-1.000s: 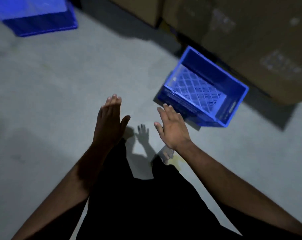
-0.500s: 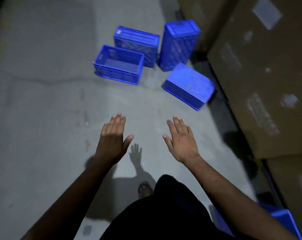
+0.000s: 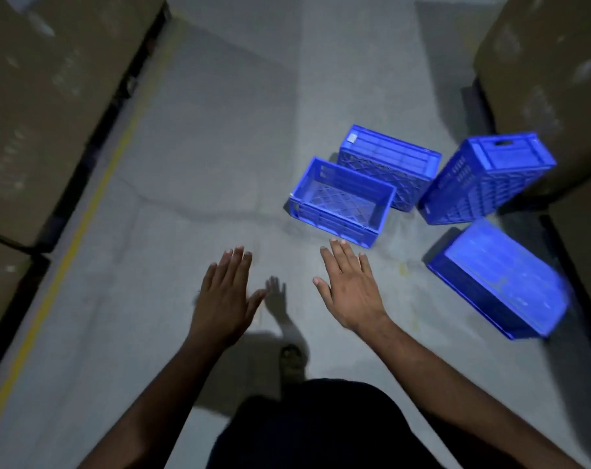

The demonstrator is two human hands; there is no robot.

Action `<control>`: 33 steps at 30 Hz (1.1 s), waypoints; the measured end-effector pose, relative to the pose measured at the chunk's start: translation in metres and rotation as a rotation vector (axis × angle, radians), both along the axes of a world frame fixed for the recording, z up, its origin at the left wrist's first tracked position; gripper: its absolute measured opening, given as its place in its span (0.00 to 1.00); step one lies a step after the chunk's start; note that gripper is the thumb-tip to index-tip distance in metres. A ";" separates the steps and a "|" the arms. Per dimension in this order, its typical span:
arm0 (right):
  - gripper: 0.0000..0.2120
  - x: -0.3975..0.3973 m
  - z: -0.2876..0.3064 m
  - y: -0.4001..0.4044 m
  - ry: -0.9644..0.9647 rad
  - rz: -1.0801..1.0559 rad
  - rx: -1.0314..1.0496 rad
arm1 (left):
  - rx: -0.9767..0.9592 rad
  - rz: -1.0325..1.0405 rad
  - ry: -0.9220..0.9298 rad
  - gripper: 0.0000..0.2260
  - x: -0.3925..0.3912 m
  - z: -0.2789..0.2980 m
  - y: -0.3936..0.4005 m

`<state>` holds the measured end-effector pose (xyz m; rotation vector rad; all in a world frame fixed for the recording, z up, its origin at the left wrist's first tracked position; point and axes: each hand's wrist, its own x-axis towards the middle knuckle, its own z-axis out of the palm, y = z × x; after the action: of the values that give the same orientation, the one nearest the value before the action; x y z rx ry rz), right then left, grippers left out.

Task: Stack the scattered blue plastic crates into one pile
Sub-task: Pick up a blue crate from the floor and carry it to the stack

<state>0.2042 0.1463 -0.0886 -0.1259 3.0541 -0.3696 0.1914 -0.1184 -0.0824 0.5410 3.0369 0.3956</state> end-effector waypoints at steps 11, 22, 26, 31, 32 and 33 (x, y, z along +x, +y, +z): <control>0.31 -0.346 -0.013 -0.123 0.022 0.019 0.042 | 0.041 0.053 -0.037 0.34 -0.348 -0.017 -0.136; 0.30 -0.584 -0.010 -0.130 0.012 -0.494 -0.069 | -0.055 -0.419 -0.080 0.32 -0.717 0.021 -0.093; 0.32 -0.672 -0.043 -0.077 -0.029 -0.670 -0.086 | -0.071 -0.613 -0.078 0.31 -0.843 0.002 -0.011; 0.34 -0.789 -0.064 0.014 -0.035 -0.847 -0.113 | -0.109 -0.763 -0.087 0.32 -0.972 -0.017 0.115; 0.34 -0.810 -0.061 0.033 -0.034 -0.875 -0.115 | -0.105 -0.790 -0.091 0.32 -0.993 -0.014 0.140; 0.34 -0.831 -0.058 0.052 -0.034 -0.906 -0.120 | -0.095 -0.828 -0.092 0.32 -1.015 -0.009 0.165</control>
<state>-0.6271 0.1984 -0.1465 1.2565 2.8467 -0.5670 -0.8235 0.0470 -0.0913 1.5950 2.4205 0.2128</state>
